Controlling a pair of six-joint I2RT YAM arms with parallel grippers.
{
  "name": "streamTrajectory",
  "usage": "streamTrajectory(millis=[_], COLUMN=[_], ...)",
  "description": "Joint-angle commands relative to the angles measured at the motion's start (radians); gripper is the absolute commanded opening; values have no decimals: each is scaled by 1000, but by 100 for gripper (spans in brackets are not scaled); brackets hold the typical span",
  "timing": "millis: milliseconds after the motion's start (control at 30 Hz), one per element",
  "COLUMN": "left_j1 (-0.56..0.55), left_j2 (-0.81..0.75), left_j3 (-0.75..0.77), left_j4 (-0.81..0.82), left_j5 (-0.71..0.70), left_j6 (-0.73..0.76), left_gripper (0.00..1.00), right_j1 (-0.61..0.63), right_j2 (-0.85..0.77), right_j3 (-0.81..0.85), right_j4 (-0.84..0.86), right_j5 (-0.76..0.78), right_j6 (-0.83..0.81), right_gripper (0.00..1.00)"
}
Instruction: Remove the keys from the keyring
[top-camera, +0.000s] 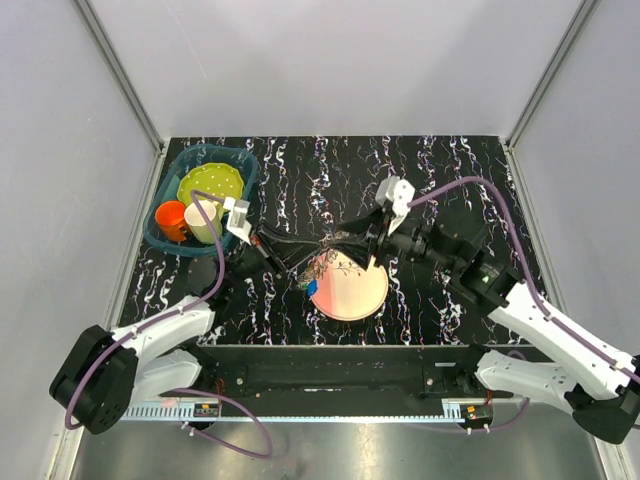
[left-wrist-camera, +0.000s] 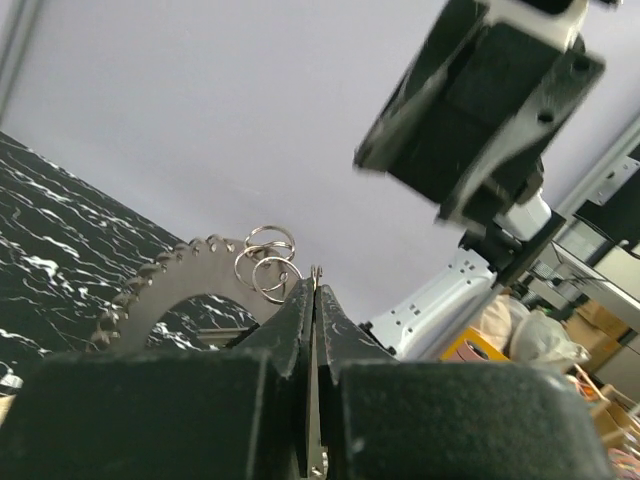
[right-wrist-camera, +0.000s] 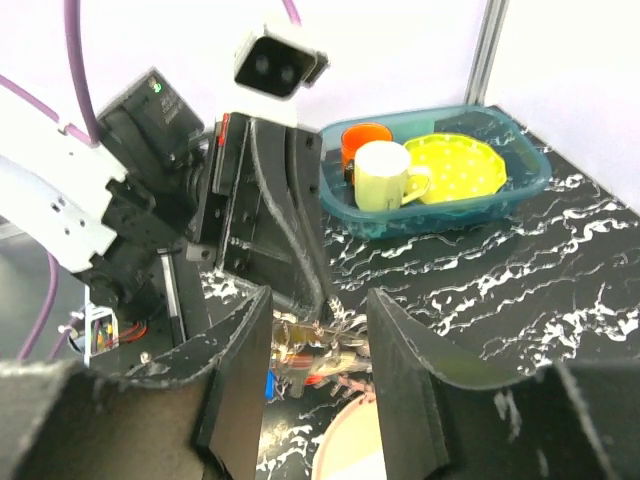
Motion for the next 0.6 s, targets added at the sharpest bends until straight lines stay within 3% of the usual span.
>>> streamTrajectory(millis=[0, 67, 200, 567], left_j1=[23, 26, 29, 30], left_j2=[16, 13, 2, 30], left_j3=[66, 80, 87, 90], left_j4=[285, 287, 272, 316], left_j5=[125, 151, 157, 154], left_j6=[-86, -97, -97, -124], left_gripper=[0, 0, 0, 0], right_j1=[-130, -252, -270, -272], right_j2=[47, 102, 164, 143], right_j3=[160, 204, 209, 65], right_j4=[-145, -147, -112, 76], right_j5=[-268, -401, -584, -598], right_j6=[104, 184, 314, 460], right_gripper=[48, 44, 40, 37])
